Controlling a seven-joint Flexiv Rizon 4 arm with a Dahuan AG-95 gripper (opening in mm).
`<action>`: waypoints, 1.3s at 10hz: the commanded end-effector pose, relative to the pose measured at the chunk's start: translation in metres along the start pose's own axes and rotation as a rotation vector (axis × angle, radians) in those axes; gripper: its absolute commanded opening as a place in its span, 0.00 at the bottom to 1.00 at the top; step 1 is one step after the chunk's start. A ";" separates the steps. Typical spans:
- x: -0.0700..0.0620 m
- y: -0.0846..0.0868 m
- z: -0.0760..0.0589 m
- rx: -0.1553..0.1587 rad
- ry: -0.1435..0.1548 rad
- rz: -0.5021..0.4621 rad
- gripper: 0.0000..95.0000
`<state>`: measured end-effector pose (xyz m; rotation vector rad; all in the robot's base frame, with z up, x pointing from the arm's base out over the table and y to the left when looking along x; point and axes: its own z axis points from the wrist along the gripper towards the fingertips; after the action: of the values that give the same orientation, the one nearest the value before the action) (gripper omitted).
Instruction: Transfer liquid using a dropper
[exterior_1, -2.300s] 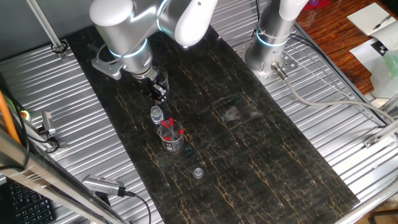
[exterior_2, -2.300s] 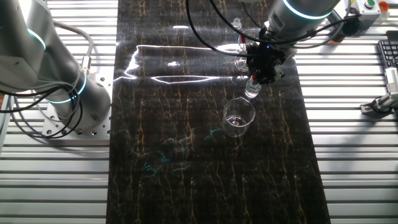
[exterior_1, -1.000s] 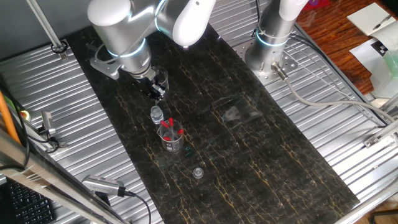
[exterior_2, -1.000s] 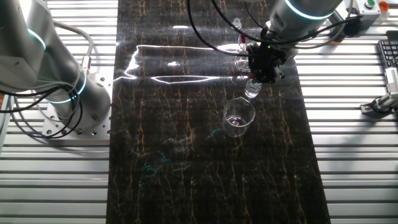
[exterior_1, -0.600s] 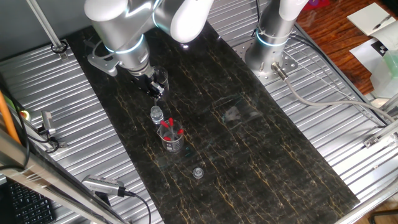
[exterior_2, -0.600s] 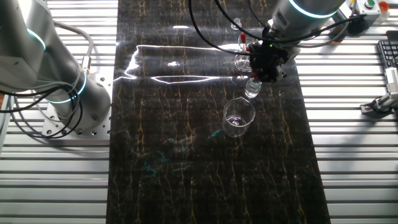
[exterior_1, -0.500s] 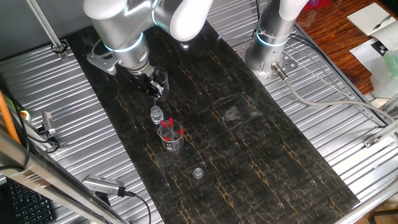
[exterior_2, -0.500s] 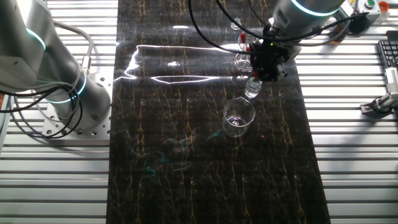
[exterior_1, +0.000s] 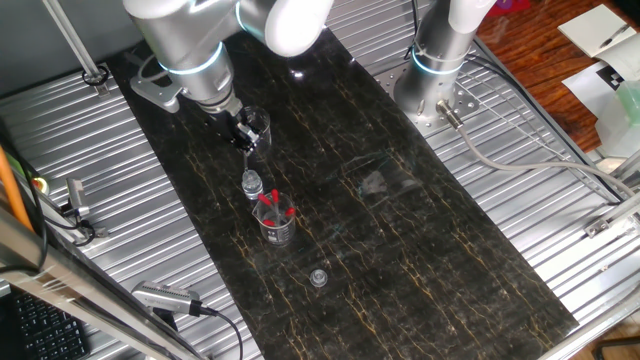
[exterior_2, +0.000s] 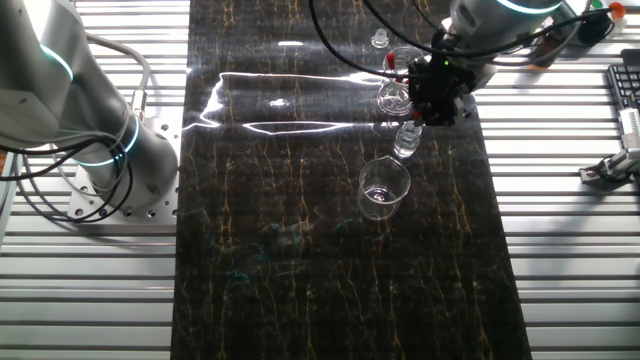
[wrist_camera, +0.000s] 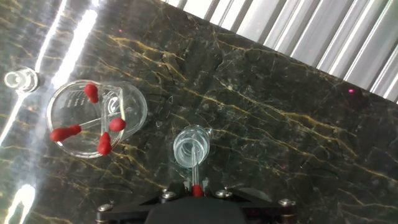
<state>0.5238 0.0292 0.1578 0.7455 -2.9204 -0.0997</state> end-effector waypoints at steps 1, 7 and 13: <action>0.001 0.001 -0.007 -0.004 0.006 0.001 0.00; 0.015 0.001 -0.033 -0.018 0.031 0.000 0.00; 0.039 -0.004 -0.050 -0.026 0.060 0.001 0.00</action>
<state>0.4976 0.0038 0.2128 0.7284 -2.8538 -0.1124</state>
